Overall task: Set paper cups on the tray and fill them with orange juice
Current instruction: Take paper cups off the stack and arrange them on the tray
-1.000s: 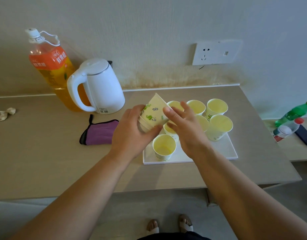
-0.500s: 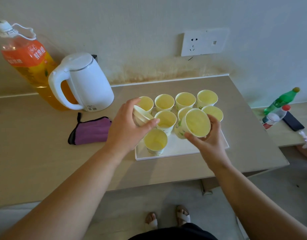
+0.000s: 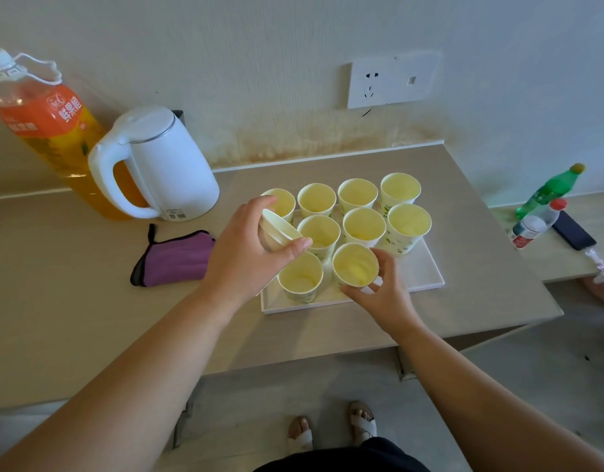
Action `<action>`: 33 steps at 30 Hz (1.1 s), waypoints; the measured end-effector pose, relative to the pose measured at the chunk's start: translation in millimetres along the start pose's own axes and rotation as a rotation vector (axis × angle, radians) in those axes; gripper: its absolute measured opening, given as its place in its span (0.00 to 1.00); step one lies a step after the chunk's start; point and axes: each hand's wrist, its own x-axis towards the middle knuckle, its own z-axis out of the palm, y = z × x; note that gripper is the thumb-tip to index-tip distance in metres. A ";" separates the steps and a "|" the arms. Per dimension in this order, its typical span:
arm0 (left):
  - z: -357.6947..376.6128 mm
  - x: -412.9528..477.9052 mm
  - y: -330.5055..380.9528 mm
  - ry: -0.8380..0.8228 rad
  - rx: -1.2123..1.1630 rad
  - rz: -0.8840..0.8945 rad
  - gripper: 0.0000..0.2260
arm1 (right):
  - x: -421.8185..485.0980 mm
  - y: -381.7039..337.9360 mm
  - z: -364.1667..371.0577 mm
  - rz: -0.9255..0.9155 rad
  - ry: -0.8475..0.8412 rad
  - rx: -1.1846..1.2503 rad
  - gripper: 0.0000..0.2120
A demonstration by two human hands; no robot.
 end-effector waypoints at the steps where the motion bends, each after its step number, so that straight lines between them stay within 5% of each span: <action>1: -0.1 -0.3 0.0 0.001 0.000 -0.001 0.32 | 0.3 0.5 0.8 0.005 -0.004 0.002 0.34; 13: 3.3 -2.8 1.3 -0.022 0.007 -0.005 0.37 | -1.5 6.6 -7.3 0.079 -0.054 -0.121 0.41; 19: 7.0 -0.9 5.9 -0.006 0.016 -0.009 0.40 | -10.8 -45.9 -12.1 -0.196 0.231 -0.160 0.12; 25: 15.6 2.5 20.0 -0.026 0.082 0.056 0.35 | 4.4 -115.9 17.6 -0.392 -0.113 -0.210 0.10; 33: 18.0 4.1 26.4 -0.009 0.173 0.088 0.35 | 3.1 -122.2 23.9 -0.359 0.008 -0.211 0.07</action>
